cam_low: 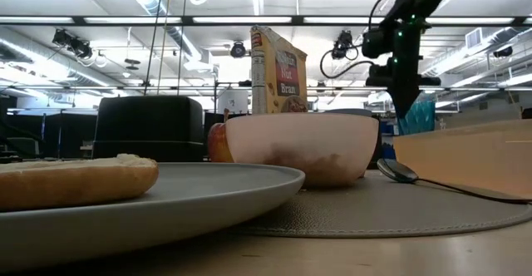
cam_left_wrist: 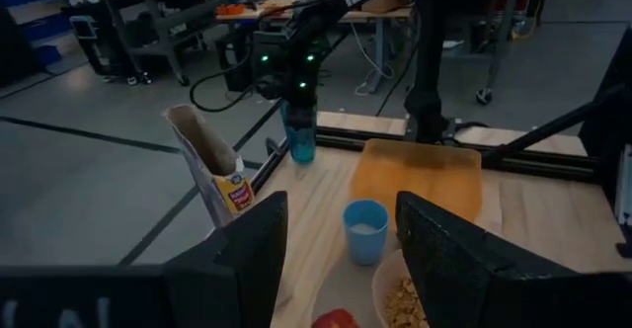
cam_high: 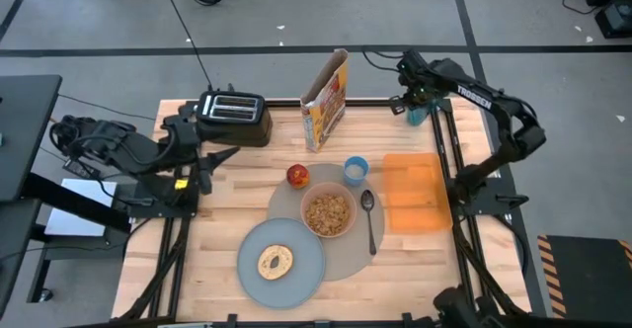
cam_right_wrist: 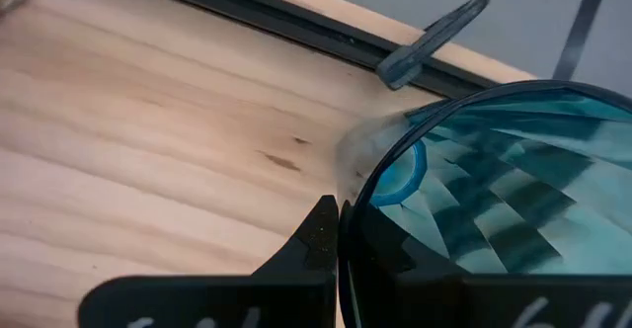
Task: Arrange a breakfast setting
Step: Move the light blue cup to the top right of the table, then return to Home Position
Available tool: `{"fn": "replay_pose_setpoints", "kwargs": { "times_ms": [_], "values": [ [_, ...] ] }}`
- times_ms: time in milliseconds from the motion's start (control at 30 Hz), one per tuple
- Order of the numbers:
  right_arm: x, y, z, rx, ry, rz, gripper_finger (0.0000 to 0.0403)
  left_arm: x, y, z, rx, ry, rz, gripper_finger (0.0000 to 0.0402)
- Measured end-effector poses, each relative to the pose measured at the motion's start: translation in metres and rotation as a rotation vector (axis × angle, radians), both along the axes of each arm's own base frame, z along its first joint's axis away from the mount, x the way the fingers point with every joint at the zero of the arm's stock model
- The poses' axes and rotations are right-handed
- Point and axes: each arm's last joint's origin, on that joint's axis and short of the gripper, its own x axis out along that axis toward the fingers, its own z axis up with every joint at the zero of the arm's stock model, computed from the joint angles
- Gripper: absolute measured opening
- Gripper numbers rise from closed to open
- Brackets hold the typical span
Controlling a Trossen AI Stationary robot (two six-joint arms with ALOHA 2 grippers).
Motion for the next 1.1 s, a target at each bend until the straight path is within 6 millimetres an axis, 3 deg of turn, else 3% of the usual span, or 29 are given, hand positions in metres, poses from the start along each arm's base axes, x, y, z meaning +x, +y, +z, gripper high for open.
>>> {"fn": "replay_pose_setpoints", "kwargs": {
  "times_ms": [300,600,800,933,1100],
  "values": [
    [-0.006,-0.006,-0.002,0.006,-0.014,-0.065,0.0074,-0.004,0.003,0.002,0.035,0.002,0.002,0.0197],
    [-0.016,0.012,0.032,-0.111,-0.106,-0.065,0.0129,-0.004,0.002,0.002,0.065,0.016,-0.003,0.0197],
    [-0.013,0.04,0.06,-0.262,-0.26,-0.043,0.0134,-0.002,0.001,0.001,-0.065,-0.037,0.027,0.0197],
    [0.011,0.069,0.066,-0.386,-0.496,0.135,0.0126,0.003,-0.002,-0.006,-0.071,-0.02,0.009,0.019],
    [0.046,0.116,0.053,-0.537,-0.783,0.371,0.0105,0.024,-0.01,-0.032,-0.124,-0.068,-0.095,0.0154]
  ]
}}
